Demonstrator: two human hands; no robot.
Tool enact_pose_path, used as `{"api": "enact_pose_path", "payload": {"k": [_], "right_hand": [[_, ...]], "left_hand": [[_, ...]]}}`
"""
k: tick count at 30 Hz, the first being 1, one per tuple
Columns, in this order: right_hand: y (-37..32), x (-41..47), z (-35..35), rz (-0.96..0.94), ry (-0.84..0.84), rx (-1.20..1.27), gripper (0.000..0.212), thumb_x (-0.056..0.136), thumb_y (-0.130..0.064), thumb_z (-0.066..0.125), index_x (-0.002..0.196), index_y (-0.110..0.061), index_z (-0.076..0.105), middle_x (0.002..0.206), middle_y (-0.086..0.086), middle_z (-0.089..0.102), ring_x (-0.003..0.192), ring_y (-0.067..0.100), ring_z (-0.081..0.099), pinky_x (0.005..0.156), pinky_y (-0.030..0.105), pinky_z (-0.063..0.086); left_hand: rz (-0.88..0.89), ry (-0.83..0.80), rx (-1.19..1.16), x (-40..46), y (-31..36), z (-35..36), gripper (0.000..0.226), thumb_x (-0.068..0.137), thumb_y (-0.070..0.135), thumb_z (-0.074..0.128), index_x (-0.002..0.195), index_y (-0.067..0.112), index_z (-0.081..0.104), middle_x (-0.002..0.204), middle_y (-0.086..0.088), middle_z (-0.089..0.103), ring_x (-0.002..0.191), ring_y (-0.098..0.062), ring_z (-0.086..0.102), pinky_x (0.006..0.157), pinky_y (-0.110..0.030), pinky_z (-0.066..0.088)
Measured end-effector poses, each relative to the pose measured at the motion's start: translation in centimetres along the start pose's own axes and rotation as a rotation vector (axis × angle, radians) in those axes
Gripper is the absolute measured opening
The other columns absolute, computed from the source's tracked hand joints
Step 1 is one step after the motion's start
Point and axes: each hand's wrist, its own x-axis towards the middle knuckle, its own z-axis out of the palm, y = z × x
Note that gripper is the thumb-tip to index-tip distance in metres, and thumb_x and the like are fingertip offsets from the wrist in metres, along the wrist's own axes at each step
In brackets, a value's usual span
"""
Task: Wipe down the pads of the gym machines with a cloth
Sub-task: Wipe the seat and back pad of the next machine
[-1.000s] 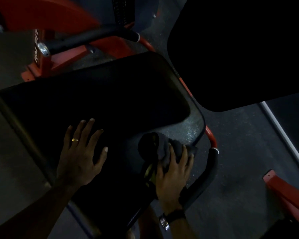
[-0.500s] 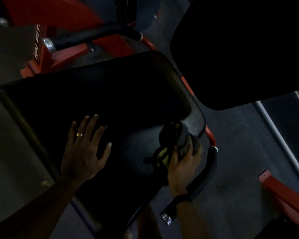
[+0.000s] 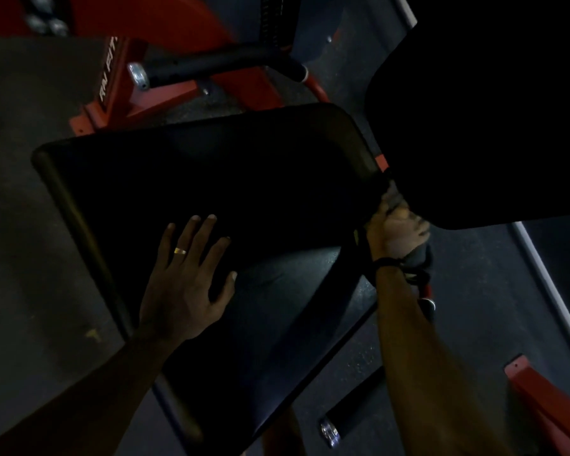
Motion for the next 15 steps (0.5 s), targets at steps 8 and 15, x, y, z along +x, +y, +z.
{"api": "enact_pose_path", "payload": {"k": [8,15], "right_hand": [[1.8,-16.8,-3.1,-0.999,-0.178,-0.002,0.065,0.084,-0.039,0.053,0.148,-0.032,0.040,0.152,0.010,0.041,0.139,0.039,0.037,0.112,0.059,0.031],[5.7,-7.7,-3.0,-0.154,-0.085,0.020,0.069,0.093,-0.061,0.030,0.140,-0.016,0.053,0.153,0.016,0.037,0.138,0.048,0.031,0.104,0.067,0.035]], "left_hand": [[0.015,-0.001,0.019,-0.1,0.1,-0.2,0.055,0.093,0.041,0.049,0.131,0.004,0.062,0.154,-0.020,0.042,0.144,-0.040,0.037,0.119,-0.059,0.023],[0.003,-0.012,0.005,-0.1,0.0,-0.1,0.054,0.094,0.042,0.050,0.132,0.005,0.061,0.154,-0.020,0.042,0.144,-0.039,0.037,0.117,-0.060,0.026]]}}
